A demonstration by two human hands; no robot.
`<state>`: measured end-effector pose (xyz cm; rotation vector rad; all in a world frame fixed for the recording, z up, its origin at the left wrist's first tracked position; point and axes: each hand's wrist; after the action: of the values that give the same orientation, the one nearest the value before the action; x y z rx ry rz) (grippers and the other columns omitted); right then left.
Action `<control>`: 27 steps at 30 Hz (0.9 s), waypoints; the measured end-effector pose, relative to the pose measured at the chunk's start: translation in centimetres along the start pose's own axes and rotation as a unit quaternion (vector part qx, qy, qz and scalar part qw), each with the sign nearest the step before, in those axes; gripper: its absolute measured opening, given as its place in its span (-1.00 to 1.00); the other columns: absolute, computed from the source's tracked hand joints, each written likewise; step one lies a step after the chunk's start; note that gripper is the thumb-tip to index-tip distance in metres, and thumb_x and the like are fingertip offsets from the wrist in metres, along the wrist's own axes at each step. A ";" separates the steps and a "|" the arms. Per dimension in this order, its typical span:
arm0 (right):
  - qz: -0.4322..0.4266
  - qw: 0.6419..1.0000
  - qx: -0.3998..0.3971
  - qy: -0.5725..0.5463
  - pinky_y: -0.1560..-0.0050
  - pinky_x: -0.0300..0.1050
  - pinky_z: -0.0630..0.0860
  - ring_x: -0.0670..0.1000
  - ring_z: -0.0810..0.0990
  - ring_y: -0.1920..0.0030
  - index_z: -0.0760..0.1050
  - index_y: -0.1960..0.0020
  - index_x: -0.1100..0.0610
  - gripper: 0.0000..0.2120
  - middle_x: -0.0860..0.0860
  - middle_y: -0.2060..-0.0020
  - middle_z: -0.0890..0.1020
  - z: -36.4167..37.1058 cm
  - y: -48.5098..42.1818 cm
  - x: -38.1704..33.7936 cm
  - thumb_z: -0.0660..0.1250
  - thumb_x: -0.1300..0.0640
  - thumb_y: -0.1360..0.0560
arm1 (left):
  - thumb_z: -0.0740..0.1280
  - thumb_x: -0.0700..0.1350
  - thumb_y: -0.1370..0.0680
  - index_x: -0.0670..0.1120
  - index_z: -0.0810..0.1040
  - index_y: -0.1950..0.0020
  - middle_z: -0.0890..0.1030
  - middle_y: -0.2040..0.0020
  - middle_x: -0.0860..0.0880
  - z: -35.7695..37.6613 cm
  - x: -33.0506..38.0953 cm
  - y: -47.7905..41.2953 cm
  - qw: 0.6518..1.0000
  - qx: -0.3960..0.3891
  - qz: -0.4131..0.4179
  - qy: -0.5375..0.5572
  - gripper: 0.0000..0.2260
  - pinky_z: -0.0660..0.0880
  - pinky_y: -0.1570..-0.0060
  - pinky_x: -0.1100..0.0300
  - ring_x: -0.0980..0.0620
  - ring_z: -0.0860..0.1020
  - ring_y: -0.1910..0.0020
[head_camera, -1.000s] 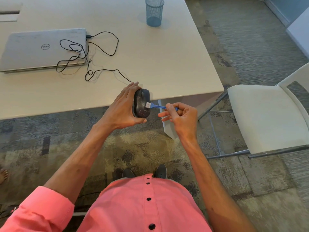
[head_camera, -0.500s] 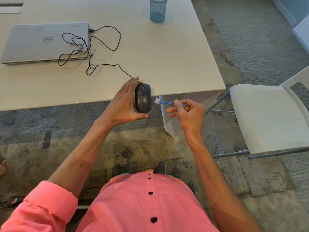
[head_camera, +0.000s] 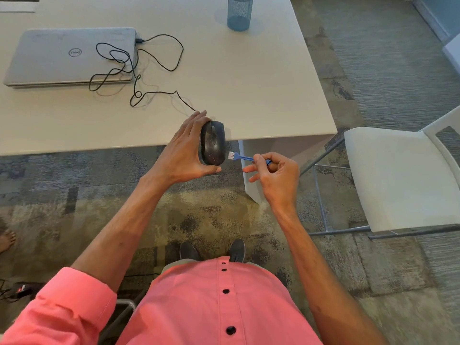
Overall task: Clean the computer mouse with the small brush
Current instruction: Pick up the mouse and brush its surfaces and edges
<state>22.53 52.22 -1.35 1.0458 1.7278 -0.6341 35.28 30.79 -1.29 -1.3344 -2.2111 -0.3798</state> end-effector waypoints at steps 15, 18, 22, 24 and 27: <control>-0.021 0.999 0.005 -0.031 0.26 0.26 0.73 0.04 0.77 0.35 0.73 -0.08 0.10 -0.86 -0.08 0.22 0.82 -0.7 0.0 0.9 0.47 0.04 -0.69 | 0.73 0.30 -0.37 -0.03 0.15 -0.80 0.14 -0.85 -0.05 0.7 0.4 -0.1 1.000 0.009 -0.011 0.003 0.19 0.06 -0.81 -0.01 -0.03 0.02 -0.86; -0.035 0.998 -0.002 -0.060 0.29 0.10 0.72 0.07 0.77 0.34 0.72 -0.09 0.14 -0.86 -0.06 0.20 0.82 -0.7 -0.2 0.2 0.47 0.07 -0.70 | 0.74 0.29 -0.37 -0.04 0.16 -0.80 0.14 -0.85 -0.05 0.6 0.5 -0.2 1.000 0.014 -0.008 0.003 0.19 0.07 -0.81 -0.01 -0.03 0.03 -0.86; -0.060 0.995 -0.049 -0.062 0.26 0.16 0.75 0.05 0.79 0.33 0.73 -0.08 0.15 -0.86 -0.06 0.21 0.82 0.9 0.1 -0.4 0.48 0.07 -0.69 | 0.73 0.29 -0.38 -0.06 0.17 -0.80 0.15 -0.85 -0.07 0.6 0.6 -0.3 1.000 0.014 -0.002 0.002 0.18 0.09 -0.81 -0.03 -0.04 0.03 -0.86; -0.054 0.997 -0.043 -0.039 0.26 0.20 0.75 0.01 0.78 0.34 0.73 -0.07 0.12 -0.85 -0.08 0.22 0.82 1.2 0.2 -0.2 0.48 0.05 -0.69 | 0.73 0.28 -0.38 -0.07 0.17 -0.80 0.15 -0.85 -0.07 0.5 0.5 -0.3 1.000 0.012 -0.003 0.006 0.18 0.08 -0.81 -0.02 -0.04 0.04 -0.86; -0.033 0.999 -0.010 -0.011 0.27 0.26 0.74 -0.02 0.78 0.34 0.73 -0.06 0.07 -0.87 -0.11 0.23 0.81 0.8 0.2 0.5 0.47 0.02 -0.69 | 0.74 0.28 -0.38 -0.07 0.17 -0.80 0.14 -0.85 -0.06 0.0 0.1 -0.3 1.000 0.017 -0.009 0.012 0.18 0.07 -0.80 0.00 -0.03 0.04 -0.86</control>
<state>22.99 51.81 -2.09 0.9682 1.7509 -0.6661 35.00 30.75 -1.22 -1.2856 -2.2012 -0.3617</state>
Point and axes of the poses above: each hand's wrist, its own y-axis away from the middle knuckle, its own z-axis out of the palm, x = y × z
